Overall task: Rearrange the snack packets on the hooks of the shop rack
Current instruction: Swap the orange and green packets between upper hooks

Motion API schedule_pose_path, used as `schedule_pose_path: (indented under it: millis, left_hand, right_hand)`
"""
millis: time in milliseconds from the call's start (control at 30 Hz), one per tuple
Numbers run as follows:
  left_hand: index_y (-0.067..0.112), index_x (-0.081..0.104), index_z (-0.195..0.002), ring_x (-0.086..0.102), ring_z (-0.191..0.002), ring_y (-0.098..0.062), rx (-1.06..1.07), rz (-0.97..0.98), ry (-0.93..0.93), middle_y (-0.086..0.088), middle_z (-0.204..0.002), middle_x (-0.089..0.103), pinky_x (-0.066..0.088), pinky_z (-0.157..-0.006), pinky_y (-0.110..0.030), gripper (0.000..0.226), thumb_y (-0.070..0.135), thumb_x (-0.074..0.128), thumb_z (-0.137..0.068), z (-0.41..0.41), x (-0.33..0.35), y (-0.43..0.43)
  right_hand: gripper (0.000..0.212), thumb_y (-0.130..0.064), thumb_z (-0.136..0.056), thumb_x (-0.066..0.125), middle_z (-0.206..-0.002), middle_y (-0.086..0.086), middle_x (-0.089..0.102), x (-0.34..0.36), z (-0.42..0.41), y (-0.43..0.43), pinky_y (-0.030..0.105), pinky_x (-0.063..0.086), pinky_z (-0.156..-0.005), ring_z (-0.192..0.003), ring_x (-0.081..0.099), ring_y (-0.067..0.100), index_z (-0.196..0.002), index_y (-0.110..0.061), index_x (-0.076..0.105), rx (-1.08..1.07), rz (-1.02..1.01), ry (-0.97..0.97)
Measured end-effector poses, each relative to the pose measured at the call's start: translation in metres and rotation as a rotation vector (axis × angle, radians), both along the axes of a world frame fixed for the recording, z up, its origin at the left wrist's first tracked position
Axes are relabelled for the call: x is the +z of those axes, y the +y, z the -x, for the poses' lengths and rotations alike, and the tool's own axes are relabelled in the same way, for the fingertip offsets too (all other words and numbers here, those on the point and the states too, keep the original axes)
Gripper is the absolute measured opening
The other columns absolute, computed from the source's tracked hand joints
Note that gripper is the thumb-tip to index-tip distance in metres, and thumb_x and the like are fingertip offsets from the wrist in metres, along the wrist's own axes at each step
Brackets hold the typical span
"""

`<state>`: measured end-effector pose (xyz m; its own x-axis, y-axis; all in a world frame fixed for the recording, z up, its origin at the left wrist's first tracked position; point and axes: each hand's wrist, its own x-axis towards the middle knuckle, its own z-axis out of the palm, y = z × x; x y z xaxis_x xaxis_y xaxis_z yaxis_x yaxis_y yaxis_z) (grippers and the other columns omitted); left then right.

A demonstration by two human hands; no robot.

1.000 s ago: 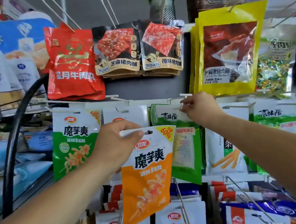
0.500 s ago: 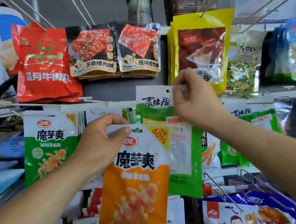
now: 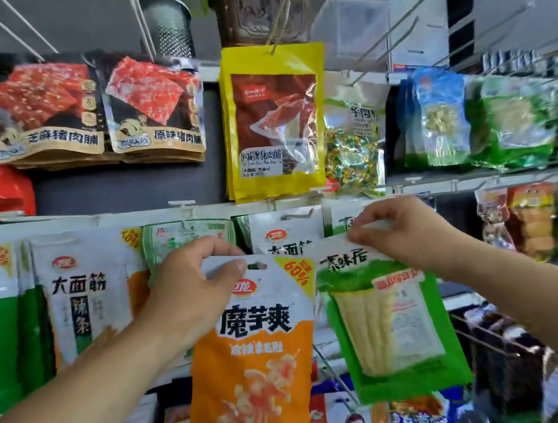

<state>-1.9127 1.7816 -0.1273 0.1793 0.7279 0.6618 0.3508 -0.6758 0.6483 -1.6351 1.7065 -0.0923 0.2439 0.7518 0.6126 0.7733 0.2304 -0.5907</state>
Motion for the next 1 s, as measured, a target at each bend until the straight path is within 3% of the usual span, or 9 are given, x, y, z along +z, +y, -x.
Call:
schedule_pose_path:
  millis: [100,167,300,467,600,767,867,933,1000]
  left_hand:
    - [0.026,0.072,-0.093,0.049,-0.088,0.017,-0.039,0.013,-0.029,0.026,-0.101,0.061,0.034,-0.068,0.000,0.003,0.025,0.072,-0.095,-0.028,0.003,0.005]
    - [0.027,0.072,-0.094,0.051,-0.091,0.015,-0.064,0.026,-0.051,0.023,-0.105,0.064,0.034,-0.070,-0.003,0.001,0.026,0.073,-0.095,-0.043,0.004,0.006]
    - [0.029,0.071,-0.095,0.056,-0.095,0.006,-0.100,0.056,-0.063,0.013,-0.112,0.066,0.037,-0.072,-0.009,0.003,0.026,0.072,-0.095,-0.066,0.004,0.008]
    - [0.027,0.071,-0.098,0.052,-0.089,0.013,-0.118,0.061,-0.072,0.022,-0.108,0.063,0.036,-0.068,-0.002,0.004,0.023,0.071,-0.096,-0.078,0.004,0.011]
    - [0.028,0.072,-0.098,0.050,-0.092,0.015,-0.119,0.067,-0.084,0.021,-0.107,0.063,0.037,-0.077,-0.012,0.004,0.024,0.071,-0.096,-0.079,0.004,0.017]
    - [0.029,0.072,-0.095,0.055,-0.093,0.009,-0.107,0.073,-0.093,0.024,-0.103,0.063,0.038,-0.073,-0.011,0.004,0.025,0.072,-0.095,-0.080,0.004,0.020]
    - [0.028,0.072,-0.096,0.052,-0.090,0.015,-0.124,0.072,-0.085,0.030,-0.103,0.059,0.039,-0.072,-0.007,0.005,0.024,0.072,-0.096,-0.081,0.001,0.022]
    - [0.027,0.072,-0.097,0.051,-0.077,0.018,-0.119,0.073,-0.080,0.032,-0.100,0.057,0.038,-0.062,0.000,0.004,0.023,0.071,-0.096,-0.084,0.001,0.023]
    - [0.026,0.073,-0.098,0.049,-0.078,0.020,-0.108,0.073,-0.074,0.031,-0.098,0.057,0.034,-0.063,0.001,0.003,0.024,0.072,-0.096,-0.088,0.001,0.024]
  right_hand:
    - [0.014,-0.025,-0.090,0.080,-0.064,0.003,0.065,0.000,-0.040,-0.006,0.026,0.043,-0.058,-0.058,0.052,0.016,-0.080,-0.016,0.077,-0.096,-0.077,0.184]
    - [0.014,-0.024,-0.092,0.078,-0.074,0.008,0.068,0.001,-0.058,-0.010,0.030,0.046,-0.065,-0.066,0.057,0.020,-0.081,-0.016,0.076,-0.111,-0.137,0.278]
    - [0.013,-0.023,-0.094,0.077,-0.085,0.016,0.076,0.001,-0.075,-0.010,0.031,0.058,-0.060,-0.064,0.066,0.023,-0.082,-0.016,0.075,-0.100,-0.189,0.384]
    - [0.013,-0.021,-0.091,0.079,-0.089,0.023,0.079,0.003,-0.080,0.005,0.059,0.064,-0.081,-0.077,0.075,0.037,-0.079,-0.017,0.077,-0.062,-0.213,0.463]
    - [0.023,-0.020,-0.094,0.076,-0.083,0.021,0.078,0.009,-0.081,0.014,0.050,0.063,-0.076,-0.071,0.072,0.030,-0.073,-0.018,0.068,0.002,-0.225,0.477]
    - [0.019,-0.014,-0.093,0.076,-0.057,-0.001,0.073,0.010,-0.089,0.017,0.027,0.058,-0.050,-0.049,0.068,0.015,-0.076,-0.013,0.068,0.029,-0.205,0.558]
    - [0.009,-0.015,-0.090,0.079,-0.062,0.003,0.075,0.006,-0.094,0.014,0.026,0.058,-0.047,-0.049,0.069,0.016,-0.086,-0.008,0.074,0.054,-0.173,0.576]
    - [0.008,-0.015,-0.088,0.081,-0.063,0.004,0.076,0.007,-0.096,0.015,0.029,0.062,-0.051,-0.051,0.070,0.017,-0.085,-0.009,0.075,0.068,-0.153,0.580]
    - [0.009,-0.015,-0.088,0.082,-0.065,0.004,0.076,0.011,-0.095,0.018,0.031,0.064,-0.056,-0.053,0.071,0.018,-0.082,-0.011,0.075,0.088,-0.138,0.597]
